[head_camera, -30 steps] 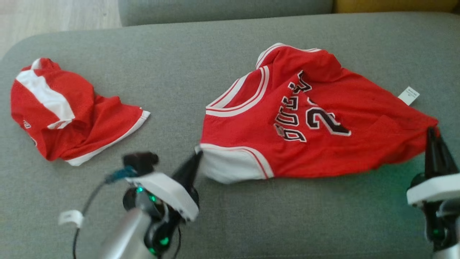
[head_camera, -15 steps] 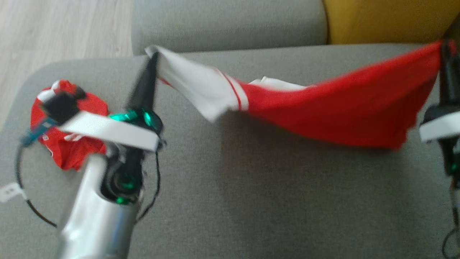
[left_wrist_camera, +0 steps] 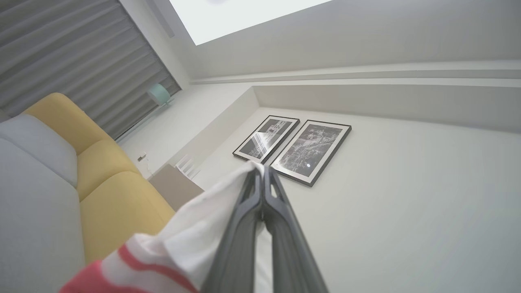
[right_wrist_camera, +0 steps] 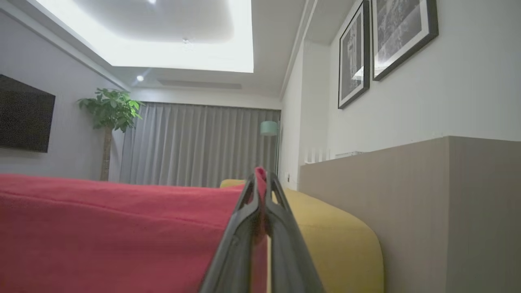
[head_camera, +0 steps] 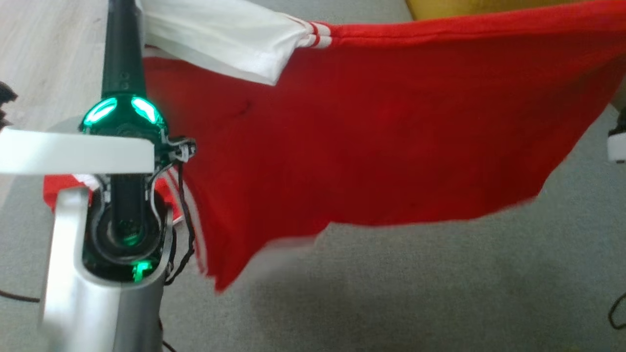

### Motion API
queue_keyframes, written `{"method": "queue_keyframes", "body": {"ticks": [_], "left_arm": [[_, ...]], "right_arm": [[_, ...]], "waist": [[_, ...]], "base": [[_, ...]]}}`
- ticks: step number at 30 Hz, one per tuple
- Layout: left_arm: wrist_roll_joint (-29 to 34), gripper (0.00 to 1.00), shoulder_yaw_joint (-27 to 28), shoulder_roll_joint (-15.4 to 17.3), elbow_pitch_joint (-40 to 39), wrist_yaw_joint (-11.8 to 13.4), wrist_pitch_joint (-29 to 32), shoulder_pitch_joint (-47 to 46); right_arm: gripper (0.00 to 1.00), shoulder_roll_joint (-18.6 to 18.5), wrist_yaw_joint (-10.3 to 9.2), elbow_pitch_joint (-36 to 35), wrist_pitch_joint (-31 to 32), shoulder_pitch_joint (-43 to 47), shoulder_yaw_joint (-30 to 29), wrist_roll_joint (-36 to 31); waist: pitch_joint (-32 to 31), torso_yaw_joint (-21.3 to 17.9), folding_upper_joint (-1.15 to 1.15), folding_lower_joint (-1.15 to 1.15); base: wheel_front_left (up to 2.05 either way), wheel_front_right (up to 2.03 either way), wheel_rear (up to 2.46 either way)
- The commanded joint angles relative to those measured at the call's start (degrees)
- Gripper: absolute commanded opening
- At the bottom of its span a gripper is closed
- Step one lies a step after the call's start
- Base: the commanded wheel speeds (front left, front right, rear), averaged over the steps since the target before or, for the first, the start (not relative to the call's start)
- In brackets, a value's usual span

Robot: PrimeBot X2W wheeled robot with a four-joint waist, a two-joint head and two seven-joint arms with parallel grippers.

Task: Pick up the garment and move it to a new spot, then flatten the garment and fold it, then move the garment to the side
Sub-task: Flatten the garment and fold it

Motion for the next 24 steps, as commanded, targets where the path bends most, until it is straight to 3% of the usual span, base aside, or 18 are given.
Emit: {"method": "queue_keyframes", "body": {"ticks": [1, 8, 12, 19, 24], "left_arm": [[-0.2, 0.00, 1.9, 0.6, -2.0, 0.5, 0.3, -2.2], [1.2, 0.00, 1.9, 2.0, 0.7, 7.5, 4.2, -8.3], [0.9, 0.00, 2.2, 2.6, 7.5, 9.0, 7.1, -17.8], [1.2, 0.00, 4.8, 2.7, 26.2, 6.3, 5.5, -40.8], [3.3, 0.00, 5.5, 3.2, 38.6, 1.4, 0.6, -54.2]], "right_arm": [[0.00, 0.0, -0.05, -2.1, 1.0, -0.8, 0.6, -0.5], [0.00, 1.8, -0.05, -4.0, 9.4, -4.0, -0.3, -0.4], [0.00, -1.1, -0.05, -0.7, 10.5, -12.8, 2.6, -0.9], [0.00, -5.5, -0.05, 17.0, 4.2, -36.9, 9.9, -0.4], [0.00, -5.0, -0.05, 30.6, -6.0, -52.1, 11.5, -2.0]], "waist": [[0.3, -0.1, 0.00, 0.00], [4.6, -0.7, 0.00, 0.00], [11.5, -1.4, 0.00, 0.00], [23.8, -1.9, 0.00, 0.00], [28.5, -1.7, 0.00, 0.00]], "base": [[0.00, 0.00, 0.00], [0.00, 0.00, 0.00], [0.00, 0.00, 0.00], [0.00, 0.00, 0.00], [0.00, 0.00, 0.00]]}}
